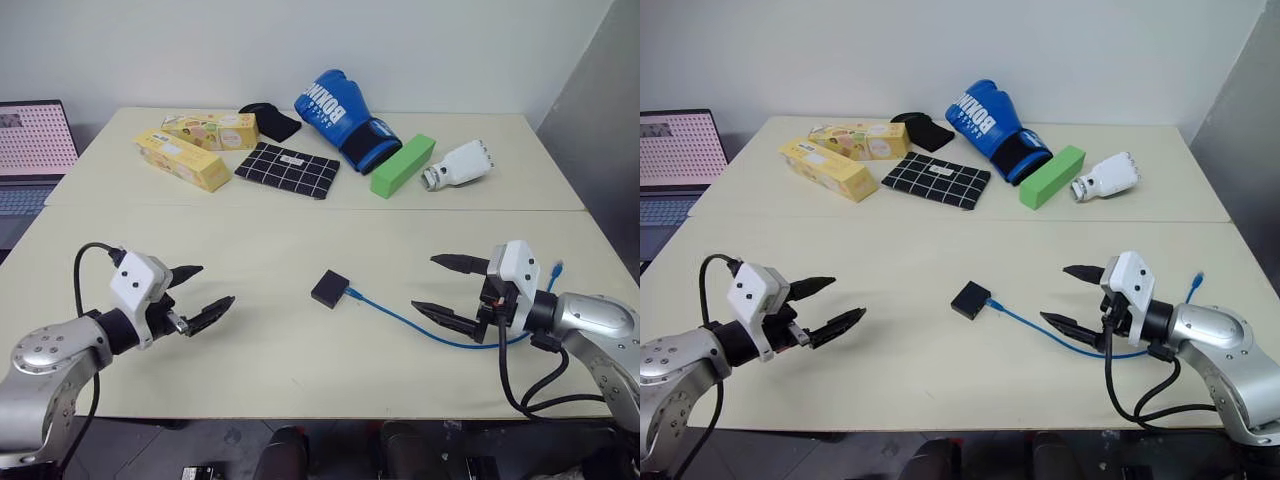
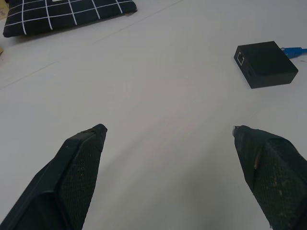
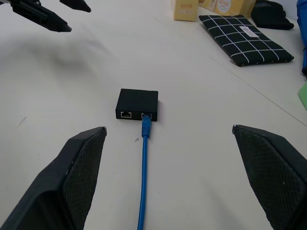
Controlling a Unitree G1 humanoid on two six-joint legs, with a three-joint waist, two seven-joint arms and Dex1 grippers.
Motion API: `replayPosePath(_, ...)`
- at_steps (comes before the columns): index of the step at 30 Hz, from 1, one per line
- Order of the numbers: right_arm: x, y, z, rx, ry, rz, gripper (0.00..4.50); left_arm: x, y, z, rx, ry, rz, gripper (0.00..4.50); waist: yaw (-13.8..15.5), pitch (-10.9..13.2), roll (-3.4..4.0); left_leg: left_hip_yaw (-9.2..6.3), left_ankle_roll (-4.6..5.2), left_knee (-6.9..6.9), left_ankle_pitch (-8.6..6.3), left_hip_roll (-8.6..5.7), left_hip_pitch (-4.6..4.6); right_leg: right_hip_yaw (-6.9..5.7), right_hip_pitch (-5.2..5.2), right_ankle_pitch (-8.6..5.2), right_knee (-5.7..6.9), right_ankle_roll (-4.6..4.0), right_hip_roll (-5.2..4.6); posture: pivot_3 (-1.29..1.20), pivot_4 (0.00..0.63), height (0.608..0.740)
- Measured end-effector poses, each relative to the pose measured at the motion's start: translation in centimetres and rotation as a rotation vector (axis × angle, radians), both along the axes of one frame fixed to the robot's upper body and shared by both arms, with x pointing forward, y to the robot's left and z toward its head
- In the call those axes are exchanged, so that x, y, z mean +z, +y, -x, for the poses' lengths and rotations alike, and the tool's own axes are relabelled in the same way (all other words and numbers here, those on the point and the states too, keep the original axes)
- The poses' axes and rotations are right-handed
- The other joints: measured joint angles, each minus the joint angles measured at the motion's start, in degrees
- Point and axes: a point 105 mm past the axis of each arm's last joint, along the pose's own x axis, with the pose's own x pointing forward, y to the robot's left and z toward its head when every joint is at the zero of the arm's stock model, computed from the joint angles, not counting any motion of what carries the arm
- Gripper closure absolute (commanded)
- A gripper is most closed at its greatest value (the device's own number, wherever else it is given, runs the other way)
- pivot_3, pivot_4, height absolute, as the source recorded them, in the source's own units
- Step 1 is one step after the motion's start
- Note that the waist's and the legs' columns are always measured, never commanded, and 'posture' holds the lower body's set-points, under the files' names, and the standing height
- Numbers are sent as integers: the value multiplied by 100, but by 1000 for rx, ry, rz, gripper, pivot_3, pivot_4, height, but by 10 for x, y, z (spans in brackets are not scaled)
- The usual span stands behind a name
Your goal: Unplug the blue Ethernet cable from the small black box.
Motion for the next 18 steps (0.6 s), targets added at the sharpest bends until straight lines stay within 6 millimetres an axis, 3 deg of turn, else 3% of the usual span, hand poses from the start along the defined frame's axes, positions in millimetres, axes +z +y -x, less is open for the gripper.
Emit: replayPosePath(18,-4,-1,-1,-4,14,14,35,-1,-17,11,-97,37,-2,0,1,0,0,-2,0,-1,0,1,-2,2,0,0,-4,0,0,0,150,740)
